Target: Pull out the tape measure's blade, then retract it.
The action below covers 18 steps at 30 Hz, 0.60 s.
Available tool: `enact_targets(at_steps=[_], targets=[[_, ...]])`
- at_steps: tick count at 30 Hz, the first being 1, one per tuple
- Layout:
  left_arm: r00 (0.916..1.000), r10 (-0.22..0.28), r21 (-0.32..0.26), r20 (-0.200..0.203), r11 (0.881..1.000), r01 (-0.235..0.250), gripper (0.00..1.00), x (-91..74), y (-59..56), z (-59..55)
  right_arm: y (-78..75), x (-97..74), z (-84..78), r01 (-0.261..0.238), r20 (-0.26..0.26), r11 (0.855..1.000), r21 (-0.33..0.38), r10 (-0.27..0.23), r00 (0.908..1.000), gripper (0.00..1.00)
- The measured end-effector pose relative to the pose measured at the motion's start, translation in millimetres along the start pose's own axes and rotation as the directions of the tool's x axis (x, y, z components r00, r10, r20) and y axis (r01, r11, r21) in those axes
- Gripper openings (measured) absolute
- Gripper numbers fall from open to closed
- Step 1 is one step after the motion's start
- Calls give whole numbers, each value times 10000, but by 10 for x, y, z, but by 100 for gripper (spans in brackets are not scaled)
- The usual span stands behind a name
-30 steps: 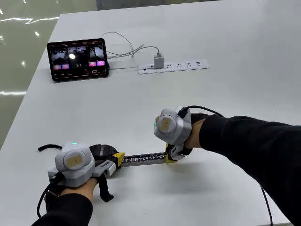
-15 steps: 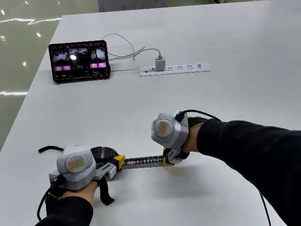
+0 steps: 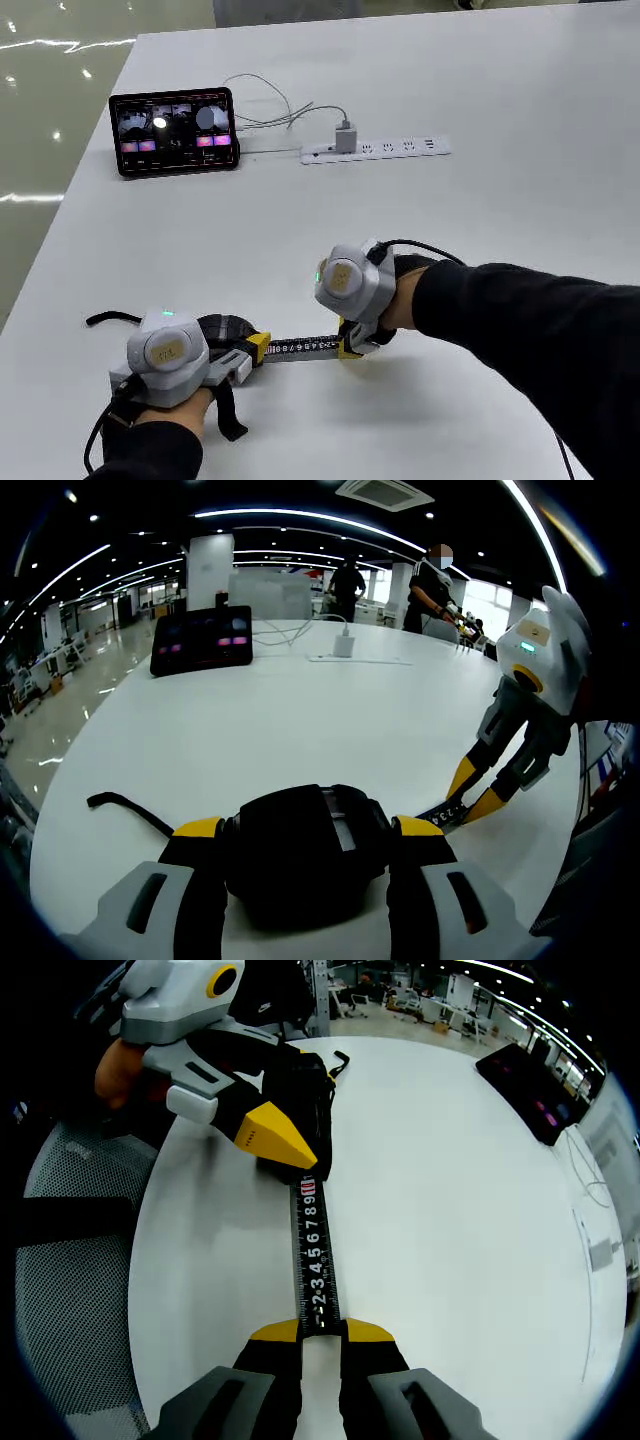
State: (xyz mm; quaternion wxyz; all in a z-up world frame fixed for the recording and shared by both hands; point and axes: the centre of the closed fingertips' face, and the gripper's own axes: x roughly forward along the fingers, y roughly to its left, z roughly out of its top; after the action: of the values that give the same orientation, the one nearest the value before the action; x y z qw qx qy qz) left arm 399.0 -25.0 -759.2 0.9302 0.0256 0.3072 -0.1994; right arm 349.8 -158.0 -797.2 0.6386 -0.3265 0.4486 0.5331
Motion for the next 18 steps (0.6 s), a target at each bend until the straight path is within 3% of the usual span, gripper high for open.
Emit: enact_targets(at_steps=[18], targets=[[9999, -157, -210, -24, 9997, 156, 59, -9, 11, 4, -1, 19, 63, 46, 176, 10000, 19, -46, 9998, 9]])
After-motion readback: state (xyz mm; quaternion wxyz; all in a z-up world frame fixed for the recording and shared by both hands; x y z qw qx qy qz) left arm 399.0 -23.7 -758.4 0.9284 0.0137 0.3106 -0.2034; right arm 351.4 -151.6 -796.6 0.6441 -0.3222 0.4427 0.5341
